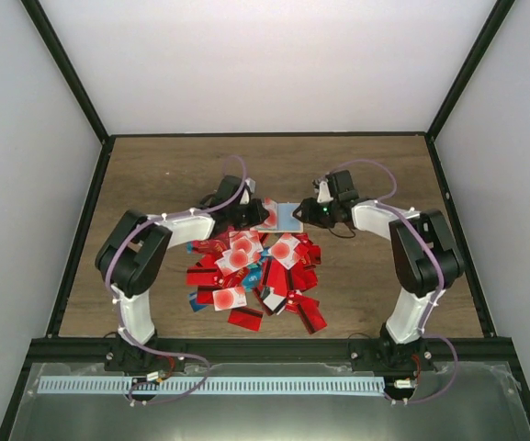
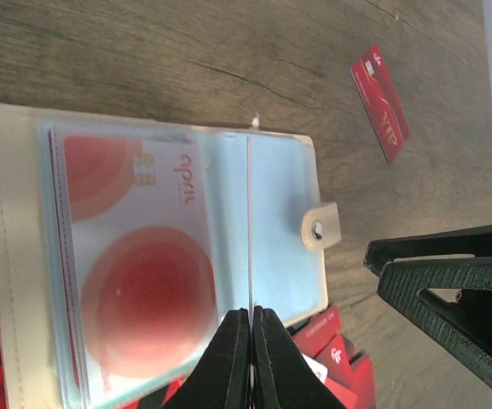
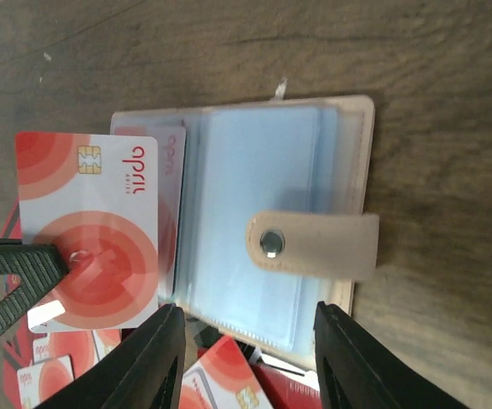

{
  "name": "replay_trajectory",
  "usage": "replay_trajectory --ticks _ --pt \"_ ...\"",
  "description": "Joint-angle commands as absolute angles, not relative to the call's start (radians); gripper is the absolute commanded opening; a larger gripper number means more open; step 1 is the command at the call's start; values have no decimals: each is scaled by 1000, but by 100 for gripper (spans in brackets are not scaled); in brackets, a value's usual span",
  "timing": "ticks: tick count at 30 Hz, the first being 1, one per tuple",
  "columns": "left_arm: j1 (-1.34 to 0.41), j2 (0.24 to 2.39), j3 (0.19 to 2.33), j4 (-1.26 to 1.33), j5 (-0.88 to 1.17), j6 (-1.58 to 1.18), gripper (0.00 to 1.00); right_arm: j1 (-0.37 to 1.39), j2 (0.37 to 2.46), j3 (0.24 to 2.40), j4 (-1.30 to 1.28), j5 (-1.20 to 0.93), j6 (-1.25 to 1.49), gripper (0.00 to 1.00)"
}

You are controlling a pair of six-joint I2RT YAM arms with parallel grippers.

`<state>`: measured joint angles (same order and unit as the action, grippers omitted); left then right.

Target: Put the credit cards into the card holder

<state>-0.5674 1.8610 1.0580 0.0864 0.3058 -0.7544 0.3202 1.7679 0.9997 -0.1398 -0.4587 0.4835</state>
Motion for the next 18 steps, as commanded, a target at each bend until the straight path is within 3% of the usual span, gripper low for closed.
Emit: replay_trajectory --ticks 1,18 --pt "-552 1915 1112 122 335 -738 4 312 1823 1063 -125 -433 463 44" --pt "-529 2032 1169 164 404 -780 4 313 1933 1097 -100 -481 458 43"
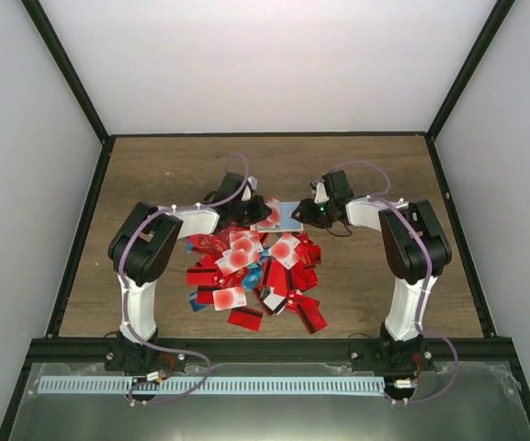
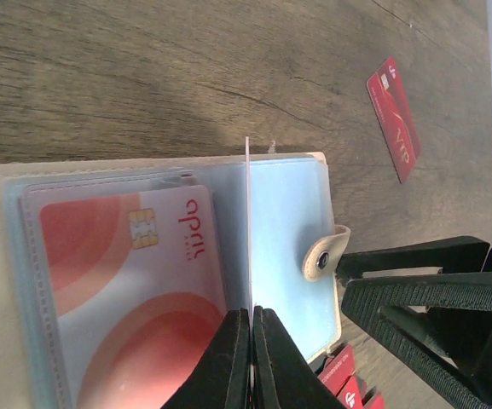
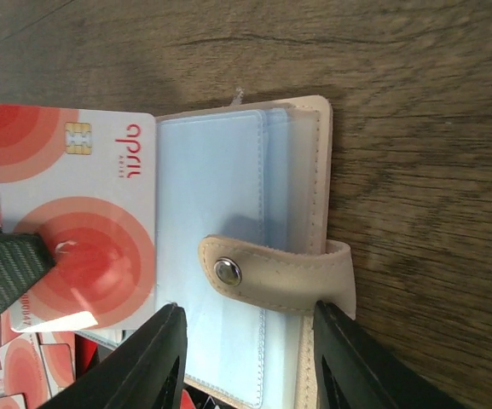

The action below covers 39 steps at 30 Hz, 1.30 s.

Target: Put the credit cards into the card holder

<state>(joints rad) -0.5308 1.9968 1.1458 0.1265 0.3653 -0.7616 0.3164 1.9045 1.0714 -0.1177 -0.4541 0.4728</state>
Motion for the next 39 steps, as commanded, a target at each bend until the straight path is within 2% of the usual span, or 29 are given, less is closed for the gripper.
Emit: replay_trajectory --ticks 1,20,31,39 --pt "-528 2035 1170 168 409 -784 4 312 1934 1096 -97 -487 458 43" --pt "-508 2028 1130 226 435 -845 4 313 1940 1095 -90 -528 457 42" --pt "-492 1916 1013 273 316 -858 4 313 1948 1100 -91 -538 459 41" --pt "-492 1958 1020 314 327 -877 4 312 1965 1101 -81 -563 466 41"
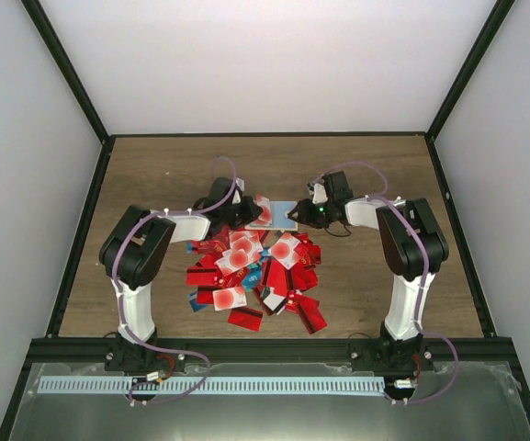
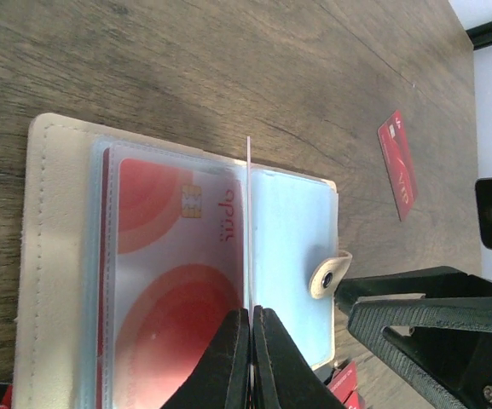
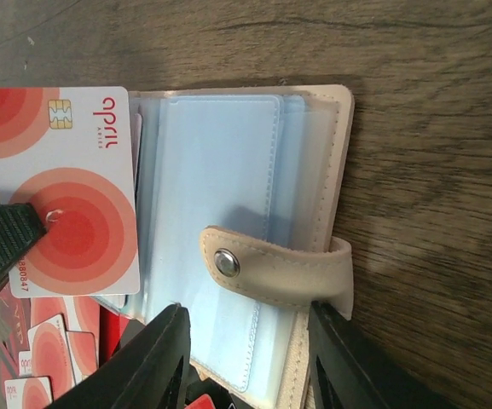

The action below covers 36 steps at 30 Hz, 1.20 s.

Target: Put the credit cards into the card holder

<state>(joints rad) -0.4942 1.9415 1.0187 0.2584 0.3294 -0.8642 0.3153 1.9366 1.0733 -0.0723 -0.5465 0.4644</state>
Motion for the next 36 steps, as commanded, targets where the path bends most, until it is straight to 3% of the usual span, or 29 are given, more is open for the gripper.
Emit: replay_trajectory --ticks 1,36 --pt "-492 1967 1023 322 333 -882 4 312 1965 1101 -81 -564 465 41" --pt "-498 2056 1062 277 471 -941 4 312 1990 1128 -93 -590 462 39"
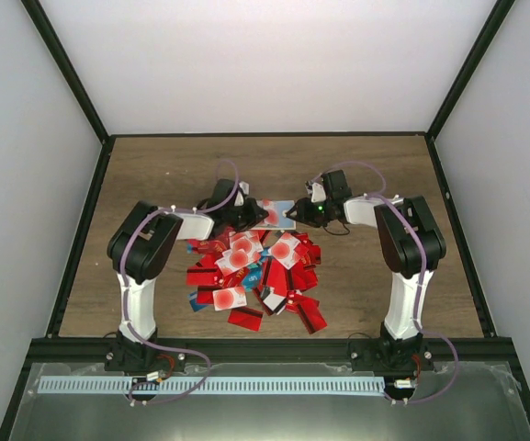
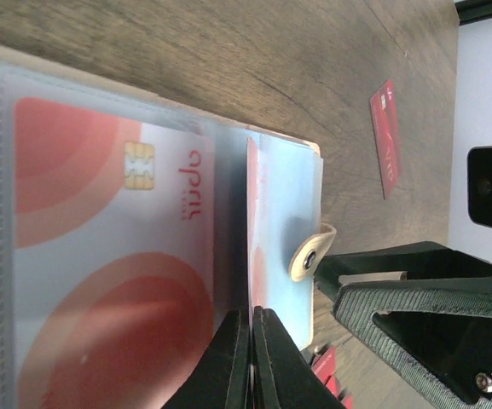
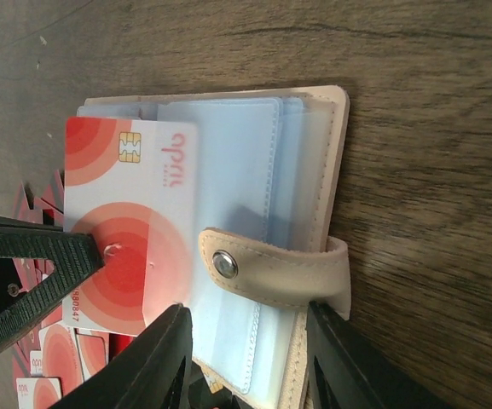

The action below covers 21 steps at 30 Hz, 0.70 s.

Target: Put the credit cards into the card holder

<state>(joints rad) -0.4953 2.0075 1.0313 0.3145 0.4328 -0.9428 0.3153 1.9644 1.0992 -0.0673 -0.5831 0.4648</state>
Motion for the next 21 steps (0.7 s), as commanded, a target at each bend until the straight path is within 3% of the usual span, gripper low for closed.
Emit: replay_trajectory --ticks 1,21 --pt "-498 2065 1071 279 478 -941 4 312 1990 1128 -93 -591 463 39" --pt "-516 2161 1182 224 517 -930 6 311 1985 1149 -101 -619 456 39"
